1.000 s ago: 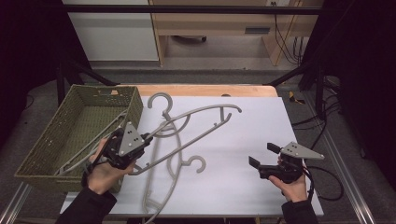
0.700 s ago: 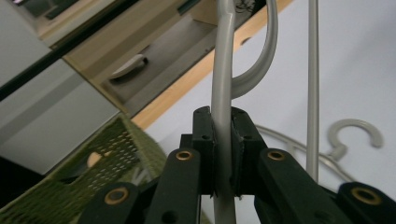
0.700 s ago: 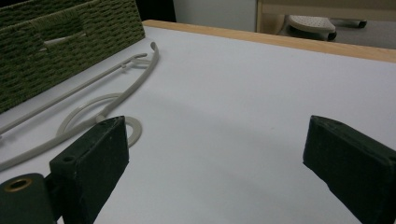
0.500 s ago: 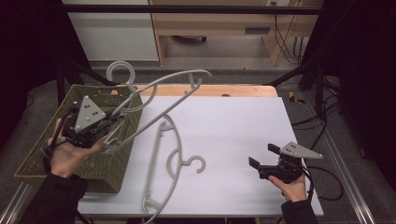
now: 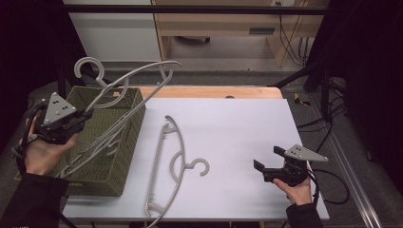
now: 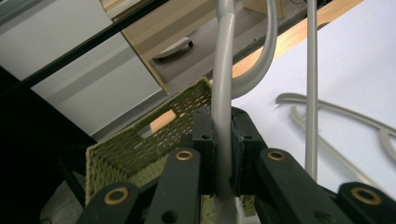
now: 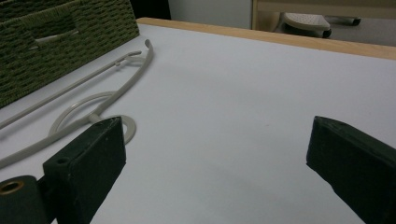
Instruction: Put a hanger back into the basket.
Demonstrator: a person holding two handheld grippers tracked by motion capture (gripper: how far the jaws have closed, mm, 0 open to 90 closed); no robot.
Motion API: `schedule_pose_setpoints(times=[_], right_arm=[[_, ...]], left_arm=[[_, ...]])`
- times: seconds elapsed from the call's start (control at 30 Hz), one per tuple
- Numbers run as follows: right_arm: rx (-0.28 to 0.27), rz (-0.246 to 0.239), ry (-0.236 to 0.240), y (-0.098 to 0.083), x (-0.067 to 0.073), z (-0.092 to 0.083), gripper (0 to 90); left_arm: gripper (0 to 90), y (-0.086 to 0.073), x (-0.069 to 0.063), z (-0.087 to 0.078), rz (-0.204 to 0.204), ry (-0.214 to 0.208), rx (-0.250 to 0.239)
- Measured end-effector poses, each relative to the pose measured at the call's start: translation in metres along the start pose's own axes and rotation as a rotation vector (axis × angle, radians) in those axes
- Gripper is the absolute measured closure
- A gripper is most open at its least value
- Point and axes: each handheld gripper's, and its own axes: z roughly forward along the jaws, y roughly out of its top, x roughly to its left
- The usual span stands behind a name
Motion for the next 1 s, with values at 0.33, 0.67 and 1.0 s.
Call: schedule_pose_setpoints(times=[0.33,0.67,1.0], right_arm=[[0.003,-0.002,0.001,0.0,0.0,0.0,5.3],[0.006,-0.001,0.002,0.0,0.0,0.0,5.2],[0.008,-0.002,0.001,0.0,0.001,0.001,5.2]], left_arm=[[82.1,-0.026,0.021,0.009,0.016,0.082,0.069],[82.0,-0.051,0.041,0.015,0.007,0.116,0.117],[82.0,-0.071,0.055,0.021,0.005,0.143,0.162]])
